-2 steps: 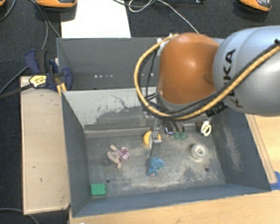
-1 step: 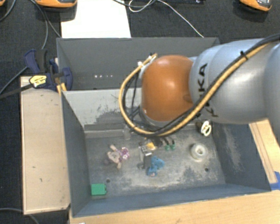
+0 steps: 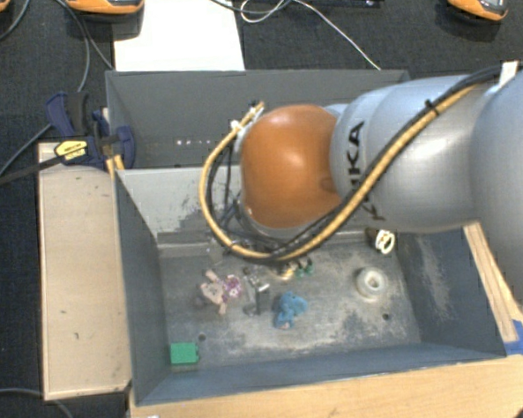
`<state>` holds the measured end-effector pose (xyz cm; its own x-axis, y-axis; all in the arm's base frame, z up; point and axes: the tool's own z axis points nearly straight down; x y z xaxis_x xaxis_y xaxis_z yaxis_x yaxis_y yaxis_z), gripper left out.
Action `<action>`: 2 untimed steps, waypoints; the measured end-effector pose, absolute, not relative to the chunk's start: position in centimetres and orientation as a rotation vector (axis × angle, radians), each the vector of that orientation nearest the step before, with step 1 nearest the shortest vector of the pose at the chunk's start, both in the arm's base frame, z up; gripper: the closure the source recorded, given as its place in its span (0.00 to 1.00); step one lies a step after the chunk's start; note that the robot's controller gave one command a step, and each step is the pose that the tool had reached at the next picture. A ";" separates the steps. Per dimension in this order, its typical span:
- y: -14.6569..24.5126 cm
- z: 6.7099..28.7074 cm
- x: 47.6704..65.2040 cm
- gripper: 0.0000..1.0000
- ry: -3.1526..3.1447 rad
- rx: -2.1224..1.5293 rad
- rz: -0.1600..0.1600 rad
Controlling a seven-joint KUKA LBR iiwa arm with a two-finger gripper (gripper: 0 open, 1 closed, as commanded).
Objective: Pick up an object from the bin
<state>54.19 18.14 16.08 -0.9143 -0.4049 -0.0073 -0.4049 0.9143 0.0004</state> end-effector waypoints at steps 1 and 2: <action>17.2 12.3 55.5 0.00 3.050 -0.747 0.001; 18.2 6.9 55.5 0.00 2.944 -1.080 0.003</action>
Offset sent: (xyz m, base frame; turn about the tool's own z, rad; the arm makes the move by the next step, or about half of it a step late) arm 0.0136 0.0007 -0.0908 -0.2874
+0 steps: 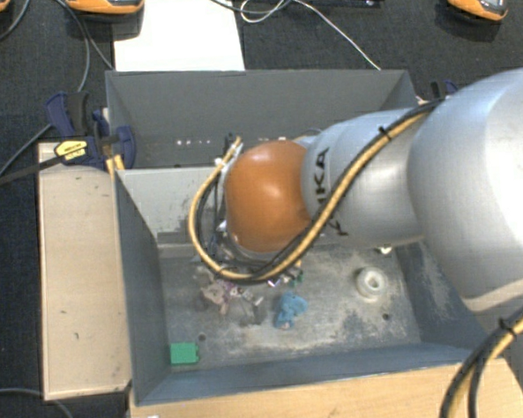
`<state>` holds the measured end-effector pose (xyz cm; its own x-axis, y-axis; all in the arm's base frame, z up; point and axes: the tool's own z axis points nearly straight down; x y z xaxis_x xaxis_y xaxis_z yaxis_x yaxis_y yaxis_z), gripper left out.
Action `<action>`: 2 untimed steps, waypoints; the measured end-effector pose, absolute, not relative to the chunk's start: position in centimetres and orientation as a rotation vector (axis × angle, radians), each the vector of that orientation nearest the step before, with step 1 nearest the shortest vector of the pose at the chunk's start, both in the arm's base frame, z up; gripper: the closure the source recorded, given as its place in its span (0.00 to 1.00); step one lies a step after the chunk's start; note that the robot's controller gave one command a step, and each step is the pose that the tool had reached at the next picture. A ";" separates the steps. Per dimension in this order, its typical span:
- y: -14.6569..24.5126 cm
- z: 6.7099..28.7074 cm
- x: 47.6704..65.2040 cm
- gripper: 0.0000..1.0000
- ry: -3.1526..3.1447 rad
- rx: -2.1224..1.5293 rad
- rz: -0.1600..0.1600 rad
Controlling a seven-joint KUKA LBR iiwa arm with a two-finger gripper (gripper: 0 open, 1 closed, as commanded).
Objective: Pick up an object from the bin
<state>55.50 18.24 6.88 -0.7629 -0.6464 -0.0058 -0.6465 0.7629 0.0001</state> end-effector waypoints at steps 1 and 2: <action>18.7 7.1 57.7 1.00 2.954 -1.051 0.003; 18.7 7.1 57.7 1.00 2.955 -1.050 0.003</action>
Offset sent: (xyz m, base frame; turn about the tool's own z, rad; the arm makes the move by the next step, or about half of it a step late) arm 0.0000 0.0000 0.0000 0.0000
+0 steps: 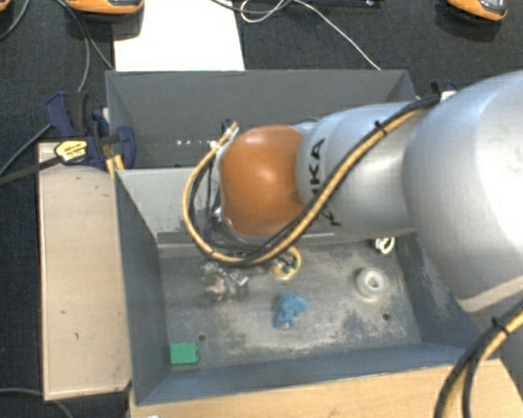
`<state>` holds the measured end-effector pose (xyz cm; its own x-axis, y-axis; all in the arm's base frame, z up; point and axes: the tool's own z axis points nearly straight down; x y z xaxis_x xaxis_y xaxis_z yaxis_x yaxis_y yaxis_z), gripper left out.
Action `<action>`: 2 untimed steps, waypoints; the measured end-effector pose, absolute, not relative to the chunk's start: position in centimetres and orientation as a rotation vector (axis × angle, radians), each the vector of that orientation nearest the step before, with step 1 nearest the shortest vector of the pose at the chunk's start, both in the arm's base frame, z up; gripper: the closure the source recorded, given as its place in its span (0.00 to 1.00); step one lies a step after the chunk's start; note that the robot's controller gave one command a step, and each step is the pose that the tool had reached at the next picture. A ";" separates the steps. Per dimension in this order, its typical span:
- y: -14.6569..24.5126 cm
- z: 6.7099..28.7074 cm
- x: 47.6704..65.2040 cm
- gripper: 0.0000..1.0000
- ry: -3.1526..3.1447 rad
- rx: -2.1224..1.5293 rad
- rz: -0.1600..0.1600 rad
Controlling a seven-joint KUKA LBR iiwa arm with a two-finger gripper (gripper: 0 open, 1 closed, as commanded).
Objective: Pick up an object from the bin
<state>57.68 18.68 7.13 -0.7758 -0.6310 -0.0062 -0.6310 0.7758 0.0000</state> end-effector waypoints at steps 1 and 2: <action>18.6 7.8 57.4 1.00 2.962 -1.051 0.004; 18.6 10.9 57.4 1.00 2.964 -1.052 0.003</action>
Offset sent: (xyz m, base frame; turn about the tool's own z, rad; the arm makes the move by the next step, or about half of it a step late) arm -0.0002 0.0001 0.0086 0.0000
